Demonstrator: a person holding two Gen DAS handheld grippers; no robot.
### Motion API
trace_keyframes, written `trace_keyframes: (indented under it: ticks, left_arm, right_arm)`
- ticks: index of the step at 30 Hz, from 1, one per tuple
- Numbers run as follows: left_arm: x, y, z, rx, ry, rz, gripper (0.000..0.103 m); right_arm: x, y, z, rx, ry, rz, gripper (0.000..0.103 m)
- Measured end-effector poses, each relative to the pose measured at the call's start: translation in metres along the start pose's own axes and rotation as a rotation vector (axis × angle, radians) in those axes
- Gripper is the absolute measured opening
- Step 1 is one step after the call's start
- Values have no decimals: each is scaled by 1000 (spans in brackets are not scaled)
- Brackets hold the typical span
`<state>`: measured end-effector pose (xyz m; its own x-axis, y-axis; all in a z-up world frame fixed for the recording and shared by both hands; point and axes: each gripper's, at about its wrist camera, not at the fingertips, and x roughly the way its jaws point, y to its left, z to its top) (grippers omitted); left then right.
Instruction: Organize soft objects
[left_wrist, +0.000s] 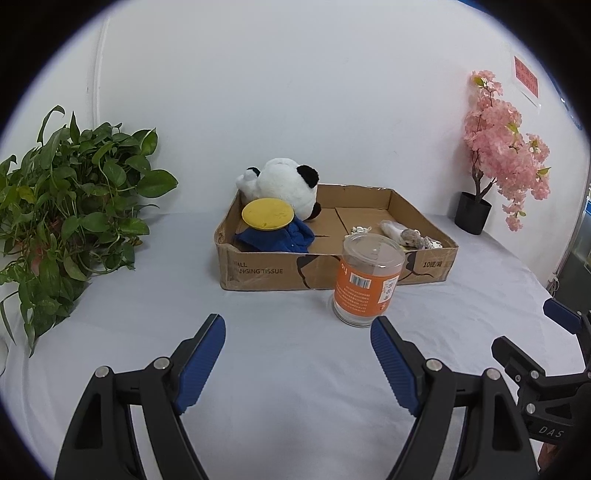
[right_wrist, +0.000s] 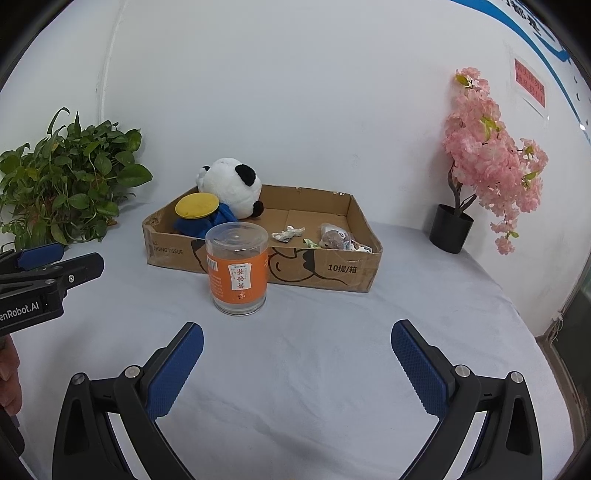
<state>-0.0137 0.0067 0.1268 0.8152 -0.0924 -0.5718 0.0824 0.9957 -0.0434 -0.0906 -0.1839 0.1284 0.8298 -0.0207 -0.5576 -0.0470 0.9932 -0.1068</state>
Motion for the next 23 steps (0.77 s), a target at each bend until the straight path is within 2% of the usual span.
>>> trace_keyframes:
  ticks: [7,12,15,18,20,23]
  left_arm:
    - [14,-4,-6,13,34,2,81]
    - [27,-4,-15,2,71,10,81]
    - [31,-2,-20,-20,76,29,81]
    - [27,-3,-25,-10,31,105,86]
    - [28,-5,-27,10,28,95,86]
    - [43,-6,-32,8,95,56,86]
  right_arm:
    - [11,6,-8,7,6,31,103]
    - [19,7,-13,8,3,0,103]
    - [24,4,-17,32,10,-2,103]
    - [27,3,-23,53,7,-3,103]
    - [29,4,-26,50,4,-8,103]
    - [42,6,-31,46,48,-5,103]
